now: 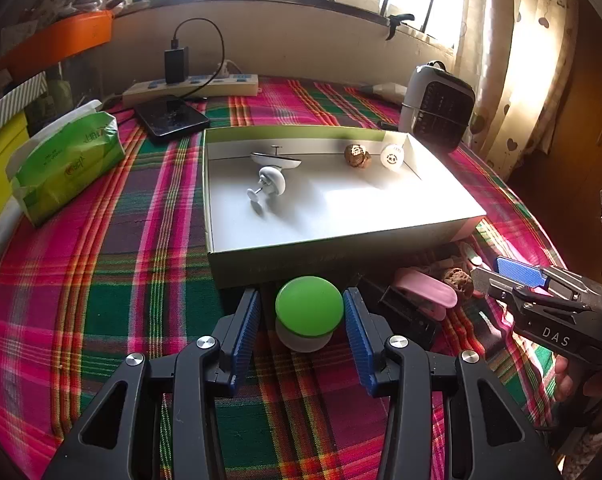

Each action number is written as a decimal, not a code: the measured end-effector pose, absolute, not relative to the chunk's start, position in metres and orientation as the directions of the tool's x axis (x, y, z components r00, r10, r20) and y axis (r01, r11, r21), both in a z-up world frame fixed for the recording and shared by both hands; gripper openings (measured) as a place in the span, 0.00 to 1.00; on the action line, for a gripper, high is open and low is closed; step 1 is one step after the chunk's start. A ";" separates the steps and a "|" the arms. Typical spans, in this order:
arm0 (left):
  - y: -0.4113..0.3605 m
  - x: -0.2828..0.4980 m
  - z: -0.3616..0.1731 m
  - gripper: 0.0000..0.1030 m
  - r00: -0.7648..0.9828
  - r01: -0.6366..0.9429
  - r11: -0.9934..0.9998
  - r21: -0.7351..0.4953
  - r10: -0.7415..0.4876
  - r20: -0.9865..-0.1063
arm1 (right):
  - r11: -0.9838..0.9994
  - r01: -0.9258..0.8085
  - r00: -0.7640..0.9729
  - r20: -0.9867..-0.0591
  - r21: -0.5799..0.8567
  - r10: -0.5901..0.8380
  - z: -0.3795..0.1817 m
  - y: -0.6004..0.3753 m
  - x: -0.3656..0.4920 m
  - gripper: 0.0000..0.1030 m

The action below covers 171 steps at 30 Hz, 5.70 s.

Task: Organize objects
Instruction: 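Close the left gripper on the green-lidded jar while the right gripper grasps the pink-and-white capsule, then carry the green-lidded jar with the left gripper into the box while the right gripper carries the capsule there, then open the right gripper to release the capsule while the left gripper releases the green jar in the box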

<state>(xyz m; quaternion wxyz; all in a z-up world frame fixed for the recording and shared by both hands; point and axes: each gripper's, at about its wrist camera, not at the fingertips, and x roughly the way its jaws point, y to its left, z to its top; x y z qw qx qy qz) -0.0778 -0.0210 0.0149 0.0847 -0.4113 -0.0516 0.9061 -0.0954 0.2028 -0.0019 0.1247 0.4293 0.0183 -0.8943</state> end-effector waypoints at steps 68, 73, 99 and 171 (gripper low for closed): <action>-0.032 -0.091 0.006 0.15 -0.650 -0.057 -0.989 -0.136 0.140 -0.747 | -0.947 0.321 -0.594 -0.779 0.001 -0.202 -0.007 0.188 -0.096 0.18; -0.032 -0.091 0.006 0.15 -0.651 -0.054 -0.989 -0.140 0.141 -0.746 | -0.948 0.318 -0.595 -0.778 0.000 -0.199 -0.007 0.189 -0.095 0.18; -0.029 -0.072 0.022 0.15 -0.681 -0.092 -0.985 -0.147 0.170 -0.712 | -0.952 0.303 -0.620 -0.752 0.036 -0.226 0.007 0.193 -0.085 0.18; -0.025 -0.161 0.014 0.15 -0.649 -0.091 -0.988 -0.126 0.155 -0.744 | -0.864 0.499 -0.435 -0.843 0.067 -0.316 -0.001 0.074 -0.243 0.18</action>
